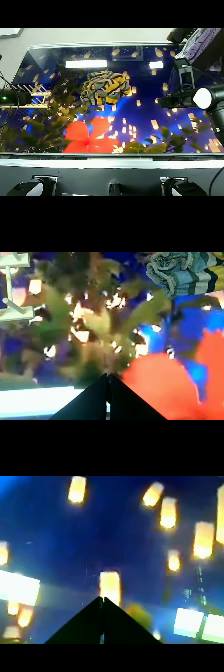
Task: Fold the clothes and pants, and hang the long-sleeved shirts on hangers.
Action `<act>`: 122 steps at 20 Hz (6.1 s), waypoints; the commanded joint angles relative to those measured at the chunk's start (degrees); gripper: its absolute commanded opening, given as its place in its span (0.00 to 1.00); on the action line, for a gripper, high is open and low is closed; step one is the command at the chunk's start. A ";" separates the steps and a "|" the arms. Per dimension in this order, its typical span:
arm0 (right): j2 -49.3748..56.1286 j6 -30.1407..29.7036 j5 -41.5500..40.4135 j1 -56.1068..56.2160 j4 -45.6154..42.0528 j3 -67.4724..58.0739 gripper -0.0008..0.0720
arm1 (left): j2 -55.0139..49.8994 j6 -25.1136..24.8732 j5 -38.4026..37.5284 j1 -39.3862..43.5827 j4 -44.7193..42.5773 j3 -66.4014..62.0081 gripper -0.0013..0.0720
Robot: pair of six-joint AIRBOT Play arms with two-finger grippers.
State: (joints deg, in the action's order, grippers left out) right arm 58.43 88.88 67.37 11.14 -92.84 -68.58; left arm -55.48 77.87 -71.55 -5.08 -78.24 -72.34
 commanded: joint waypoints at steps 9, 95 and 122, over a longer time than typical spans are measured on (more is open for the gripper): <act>-0.04 0.00 0.00 0.07 0.02 0.02 0.05 | -1.22 7.98 -0.39 -0.94 0.09 1.60 1.00; 1.55 35.89 -17.84 -6.95 -0.50 -27.82 0.05 | 5.44 28.65 27.15 -8.17 4.68 -10.54 0.04; 5.16 -1.01 6.23 -32.83 29.07 20.44 0.76 | 4.13 25.00 11.93 -2.89 17.16 31.19 1.00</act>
State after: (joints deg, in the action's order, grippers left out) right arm 69.63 91.13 76.47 -19.14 -73.21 -64.51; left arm -61.49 103.44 -59.57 -9.19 -65.47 -54.89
